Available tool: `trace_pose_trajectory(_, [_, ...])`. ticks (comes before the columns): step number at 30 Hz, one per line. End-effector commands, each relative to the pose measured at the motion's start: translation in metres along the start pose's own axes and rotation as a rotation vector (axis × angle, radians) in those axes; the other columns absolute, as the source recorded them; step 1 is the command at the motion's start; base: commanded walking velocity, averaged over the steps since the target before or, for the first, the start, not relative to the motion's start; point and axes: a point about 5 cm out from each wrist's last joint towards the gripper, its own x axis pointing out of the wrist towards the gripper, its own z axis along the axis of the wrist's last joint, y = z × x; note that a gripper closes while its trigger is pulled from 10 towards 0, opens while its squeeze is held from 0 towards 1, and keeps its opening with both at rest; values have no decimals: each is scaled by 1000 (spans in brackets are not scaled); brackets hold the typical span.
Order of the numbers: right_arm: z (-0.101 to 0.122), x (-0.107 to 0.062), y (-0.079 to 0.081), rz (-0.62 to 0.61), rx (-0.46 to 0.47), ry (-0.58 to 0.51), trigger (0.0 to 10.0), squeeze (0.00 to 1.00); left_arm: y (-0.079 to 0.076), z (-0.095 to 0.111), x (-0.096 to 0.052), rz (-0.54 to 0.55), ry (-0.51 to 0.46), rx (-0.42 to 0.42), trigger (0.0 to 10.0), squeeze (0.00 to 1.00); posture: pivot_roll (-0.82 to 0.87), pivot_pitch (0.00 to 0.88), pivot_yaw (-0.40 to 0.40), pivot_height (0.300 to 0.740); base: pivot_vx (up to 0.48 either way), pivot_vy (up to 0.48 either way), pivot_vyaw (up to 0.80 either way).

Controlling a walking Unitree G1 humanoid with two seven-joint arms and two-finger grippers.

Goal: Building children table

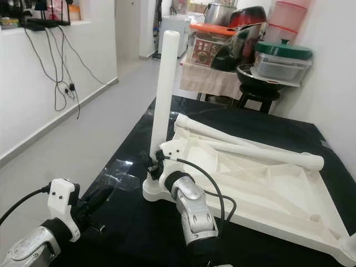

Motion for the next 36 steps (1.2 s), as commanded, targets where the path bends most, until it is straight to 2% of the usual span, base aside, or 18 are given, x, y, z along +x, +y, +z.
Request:
trace_pose_trajectory(1, [-5, -2, 0, 17, 22, 31, 10000, 1000, -2, -1, 1, -5, 8, -1, 10000, 0, 120, 0, -101, 740, 0, 0, 0])
trace_pose_trajectory(3, [19, 0, 10, 214, 11, -32, 10000, 1000, -2, -1, 2, -11, 11, -3, 10000, 0, 113, 0, -102, 740, 0, 0, 0])
trace_pose_trajectory(4, [19, 0, 10, 214, 11, -32, 10000, 1000, -2, -1, 2, -11, 11, -3, 10000, 0, 113, 0, -102, 740, 0, 0, 0])
trace_pose_trajectory(5, [28, 1, 12, 295, -7, -55, 10000, 1000, -2, -1, 2, -13, 12, -4, 10000, 0, 113, 0, -102, 740, 0, 0, 0])
trace_pose_trajectory(6, [38, 1, 12, 405, -58, -75, 10000, 59, -2, -1, 3, -14, 12, -5, 10000, 0, 114, 0, -103, 740, 0, 0, 0])
trace_pose_trajectory(7, [38, 1, 12, 405, -58, -75, 10000, 59, -2, -1, 3, -14, 12, -5, 10000, 0, 114, 0, -103, 740, 0, 0, 0])
trace_pose_trajectory(8, [47, 0, 10, 513, -117, -93, 10000, 0, -2, -2, 3, -15, 12, -6, 10000, 0, 116, 0, -105, 740, 0, 0, 0])
trace_pose_trajectory(10, [58, 1, 1, 654, -200, -99, 10000, 0, -2, -2, 4, -16, 12, -6, 10000, 0, 121, 0, -106, 740, 0, 0, 0])
trace_pose_trajectory(11, [58, 1, 1, 654, -200, -99, 10000, 0, -2, -2, 4, -16, 12, -6, 10000, 0, 121, 0, -106, 740, 0, 0, 0])
trace_pose_trajectory(12, [68, 3, -7, 746, -223, -90, 10000, 0, -2, -3, 5, -15, 12, -6, 10000, 0, 128, 0, -111, 740, 0, 0, 0])
trace_pose_trajectory(13, [68, 3, -7, 746, -223, -90, 10000, 0, -2, -3, 5, -15, 12, -6, 10000, 0, 128, 0, -111, 740, 0, 0, 0])
trace_pose_trajectory(15, [74, 4, -12, 830, -203, -76, 10000, 0, -2, -3, 5, -13, 12, -5, 10000, 0, 131, 0, -112, 740, 0, 0, 0])
trace_pose_trajectory(20, [75, 7, -21, 890, -171, -39, 10000, 0, -2, -3, 5, -12, 12, -5, 10000, 0, 134, 0, -110, 740, 0, 0, 0])
trace_pose_trajectory(21, [75, 9, -25, 899, -146, -31, 0, 0, -2, -3, 5, -12, 13, -6, 10000, 0, 135, 0, -110, 740, 0, 0, 0])
trace_pose_trajectory(29, [68, 8, -34, 911, -108, -17, 0, 0, -3, -4, 3, -14, 16, -8, 10000, 0, 132, 0, -109, 740, 0, 0, 0])
trace_pose_trajectory(32, [65, 2, -37, 863, -154, -44, 0, 0, -4, -4, 3, -15, 17, -9, 10000, 0, 126, 0, -111, 740, 0, 0, 0])
trace_pose_trajectory(34, [65, 0, -39, 814, -160, -54, 0, 0, -4, -4, 3, -15, 17, -9, 10000, 0, 120, 0, -113, 740, 0, 0, 0])
trace_pose_trajectory(36, [60, -2, -43, 621, -157, -75, 0, 0, -4, -4, 2, -16, 18, -10, 10000, 0, 120, 0, -122, 740, 0, 0, 0])
